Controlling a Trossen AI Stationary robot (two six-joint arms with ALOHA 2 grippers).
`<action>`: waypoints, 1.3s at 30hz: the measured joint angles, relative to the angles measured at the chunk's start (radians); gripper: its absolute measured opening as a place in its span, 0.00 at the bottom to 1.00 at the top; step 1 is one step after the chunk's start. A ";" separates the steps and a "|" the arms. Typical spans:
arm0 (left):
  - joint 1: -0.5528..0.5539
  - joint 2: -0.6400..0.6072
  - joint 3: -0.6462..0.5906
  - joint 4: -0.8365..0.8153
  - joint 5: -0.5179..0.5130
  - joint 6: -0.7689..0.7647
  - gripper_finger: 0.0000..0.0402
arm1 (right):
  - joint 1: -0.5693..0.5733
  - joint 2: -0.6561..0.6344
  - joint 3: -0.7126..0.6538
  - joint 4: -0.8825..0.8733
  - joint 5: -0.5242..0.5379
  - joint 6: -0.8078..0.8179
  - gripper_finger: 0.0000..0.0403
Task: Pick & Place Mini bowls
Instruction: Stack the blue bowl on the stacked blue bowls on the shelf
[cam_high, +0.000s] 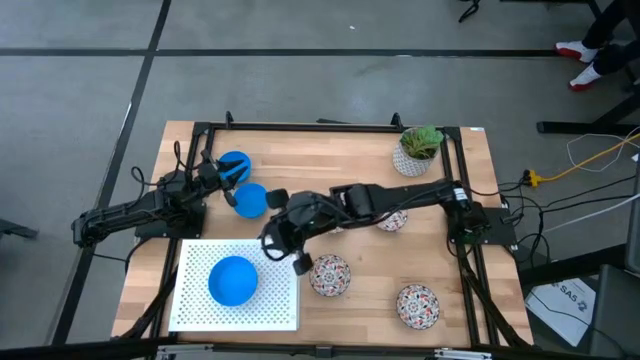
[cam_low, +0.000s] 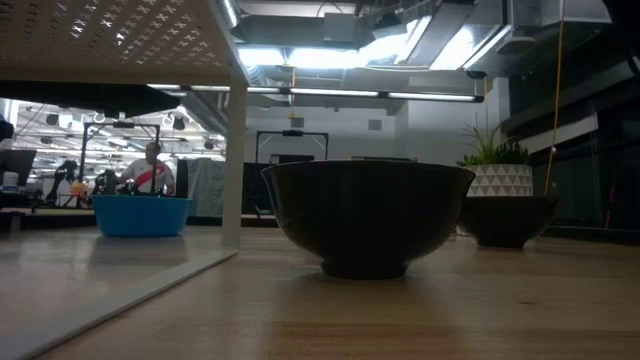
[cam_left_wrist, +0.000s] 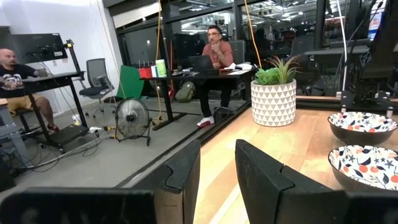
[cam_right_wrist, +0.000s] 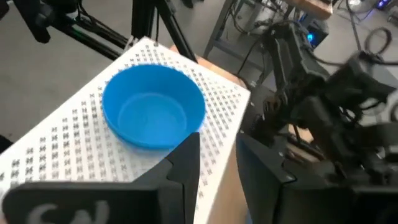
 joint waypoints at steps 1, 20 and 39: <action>0.000 0.000 0.000 0.000 0.000 0.000 0.24 | -0.003 -0.008 0.000 -0.013 0.000 0.005 0.26; 0.000 0.000 0.000 0.000 -0.001 0.000 0.24 | -0.079 -0.071 -0.004 -0.235 0.000 0.120 0.26; 0.000 0.000 0.000 0.000 0.001 0.000 0.24 | -0.317 -0.069 -0.258 0.024 -0.001 0.179 0.26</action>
